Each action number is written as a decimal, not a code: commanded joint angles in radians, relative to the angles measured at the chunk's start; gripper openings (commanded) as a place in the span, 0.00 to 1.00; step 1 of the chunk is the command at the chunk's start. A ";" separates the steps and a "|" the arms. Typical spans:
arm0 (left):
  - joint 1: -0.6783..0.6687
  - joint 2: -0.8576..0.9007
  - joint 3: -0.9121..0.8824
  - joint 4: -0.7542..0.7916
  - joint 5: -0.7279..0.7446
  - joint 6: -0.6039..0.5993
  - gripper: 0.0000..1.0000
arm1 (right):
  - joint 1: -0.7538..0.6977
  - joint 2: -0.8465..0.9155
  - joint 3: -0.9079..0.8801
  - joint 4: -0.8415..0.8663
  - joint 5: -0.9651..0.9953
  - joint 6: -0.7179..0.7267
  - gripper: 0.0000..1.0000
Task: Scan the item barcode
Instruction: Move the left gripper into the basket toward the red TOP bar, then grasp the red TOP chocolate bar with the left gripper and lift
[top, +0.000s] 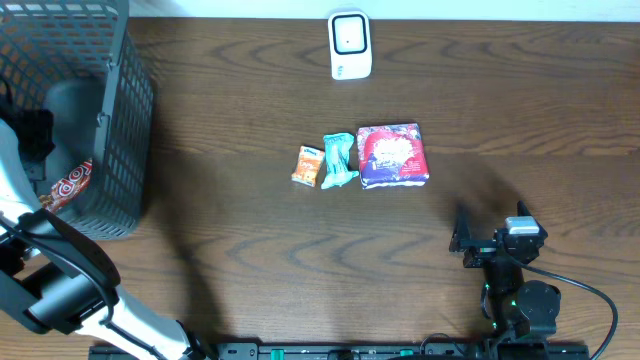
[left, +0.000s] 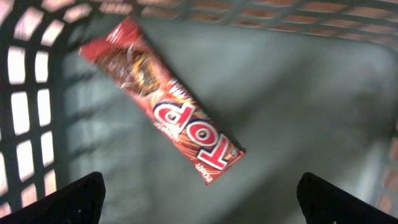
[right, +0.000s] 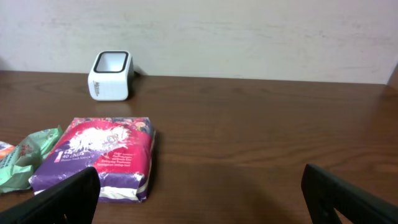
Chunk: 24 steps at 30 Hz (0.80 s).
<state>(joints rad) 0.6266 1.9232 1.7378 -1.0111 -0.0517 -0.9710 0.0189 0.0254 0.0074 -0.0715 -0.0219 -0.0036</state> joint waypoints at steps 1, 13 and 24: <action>0.005 0.032 -0.043 -0.005 -0.013 -0.188 0.98 | -0.004 -0.003 -0.002 -0.004 0.005 0.014 0.99; 0.005 0.105 -0.060 -0.002 -0.051 -0.210 0.98 | -0.004 -0.003 -0.002 -0.004 0.005 0.014 0.99; 0.005 0.117 -0.073 -0.002 -0.132 -0.209 0.98 | -0.004 -0.003 -0.002 -0.004 0.005 0.014 0.99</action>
<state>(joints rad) 0.6266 2.0262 1.6802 -1.0096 -0.1158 -1.1713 0.0189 0.0254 0.0074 -0.0711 -0.0219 -0.0036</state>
